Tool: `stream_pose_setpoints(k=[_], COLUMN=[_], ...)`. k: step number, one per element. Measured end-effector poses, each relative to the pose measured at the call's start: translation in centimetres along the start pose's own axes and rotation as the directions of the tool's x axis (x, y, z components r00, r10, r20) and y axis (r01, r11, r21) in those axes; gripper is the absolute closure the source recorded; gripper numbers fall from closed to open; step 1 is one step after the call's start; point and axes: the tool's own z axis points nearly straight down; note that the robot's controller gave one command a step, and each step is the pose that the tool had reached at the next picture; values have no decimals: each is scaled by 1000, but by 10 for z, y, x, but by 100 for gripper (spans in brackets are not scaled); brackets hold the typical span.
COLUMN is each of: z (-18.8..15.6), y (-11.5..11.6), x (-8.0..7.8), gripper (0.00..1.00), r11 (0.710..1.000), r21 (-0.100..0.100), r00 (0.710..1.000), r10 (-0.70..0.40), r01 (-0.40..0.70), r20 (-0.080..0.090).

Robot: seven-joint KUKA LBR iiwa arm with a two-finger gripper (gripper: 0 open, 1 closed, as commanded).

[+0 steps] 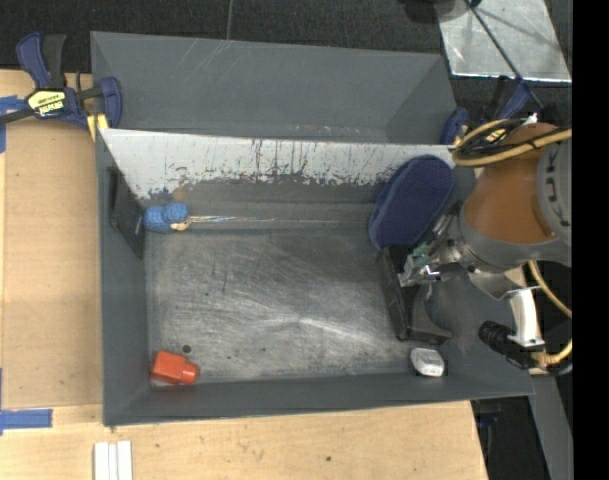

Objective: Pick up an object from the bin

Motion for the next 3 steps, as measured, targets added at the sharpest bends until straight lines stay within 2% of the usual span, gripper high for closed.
stream_pose_setpoints(k=[1, 2, 3], z=[4, 40, 40], y=[-2, 12, 13], x=[0, -13, -13], gripper=[0, 0, 100], r11=[1000, 942, 941], r21=[5, 12, 9], r00=[1000, 941, 941], r10=[-2, -336, -337], r01=[2, 337, 337], r20=[3, -31, -29])
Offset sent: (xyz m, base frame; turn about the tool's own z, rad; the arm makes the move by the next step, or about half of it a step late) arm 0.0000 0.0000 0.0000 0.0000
